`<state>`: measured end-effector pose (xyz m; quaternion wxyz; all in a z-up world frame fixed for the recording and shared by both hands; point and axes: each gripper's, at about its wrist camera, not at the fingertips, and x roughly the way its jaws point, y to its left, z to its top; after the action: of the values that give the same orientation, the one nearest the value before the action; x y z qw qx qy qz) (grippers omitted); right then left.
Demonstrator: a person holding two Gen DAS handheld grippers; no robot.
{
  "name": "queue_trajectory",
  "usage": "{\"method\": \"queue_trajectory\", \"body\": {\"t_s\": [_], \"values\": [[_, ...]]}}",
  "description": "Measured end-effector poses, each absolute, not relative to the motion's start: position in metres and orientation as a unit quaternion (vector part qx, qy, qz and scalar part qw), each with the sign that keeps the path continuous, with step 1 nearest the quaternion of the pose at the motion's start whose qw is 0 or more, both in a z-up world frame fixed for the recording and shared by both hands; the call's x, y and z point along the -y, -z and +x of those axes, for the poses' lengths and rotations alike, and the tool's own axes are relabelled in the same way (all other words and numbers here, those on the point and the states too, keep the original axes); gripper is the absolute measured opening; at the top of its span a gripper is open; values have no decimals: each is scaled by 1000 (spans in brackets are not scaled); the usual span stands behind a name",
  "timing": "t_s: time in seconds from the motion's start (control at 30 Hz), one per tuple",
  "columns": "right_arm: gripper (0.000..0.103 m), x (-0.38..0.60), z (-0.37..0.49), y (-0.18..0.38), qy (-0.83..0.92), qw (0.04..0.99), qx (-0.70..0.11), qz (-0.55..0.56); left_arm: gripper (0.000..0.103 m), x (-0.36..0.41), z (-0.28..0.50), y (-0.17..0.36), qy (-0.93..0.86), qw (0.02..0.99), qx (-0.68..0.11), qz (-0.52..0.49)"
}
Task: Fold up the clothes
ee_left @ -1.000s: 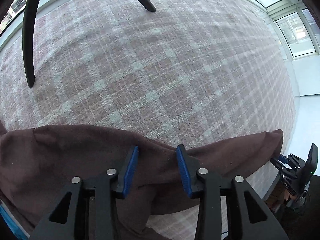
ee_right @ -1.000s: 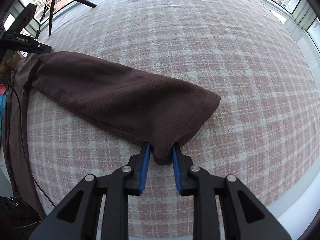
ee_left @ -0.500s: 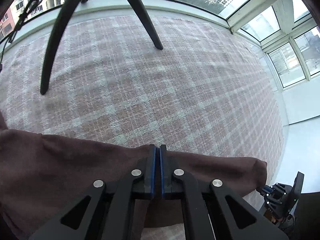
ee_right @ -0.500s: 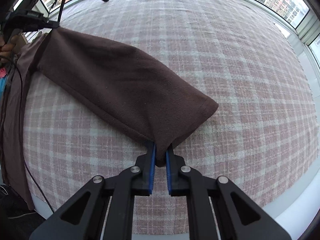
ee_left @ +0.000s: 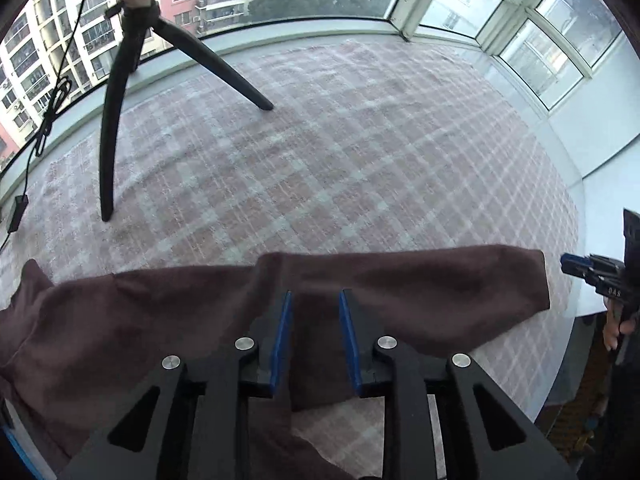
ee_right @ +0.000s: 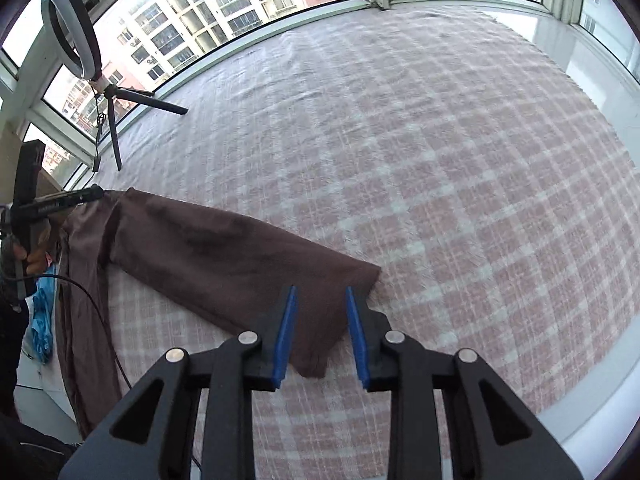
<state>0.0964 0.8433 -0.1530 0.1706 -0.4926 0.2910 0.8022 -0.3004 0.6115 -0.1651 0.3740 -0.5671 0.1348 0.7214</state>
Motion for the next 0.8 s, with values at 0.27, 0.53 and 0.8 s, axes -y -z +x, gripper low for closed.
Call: {"method": "queue_trajectory", "body": {"t_s": [0.27,0.53,0.8], "values": [[19,-800,142,210,-746,211,-308,-552,23,-620,-270,192,-692,379,-182,-588],[35,-774,166,198,-771,214,-286,-528,21,-684,-220,181,-653,454,-203,-571],[34,-753,137,231,-772,195,-232,-559,21,-698,-218,201,-638,436,-206,-600]]}}
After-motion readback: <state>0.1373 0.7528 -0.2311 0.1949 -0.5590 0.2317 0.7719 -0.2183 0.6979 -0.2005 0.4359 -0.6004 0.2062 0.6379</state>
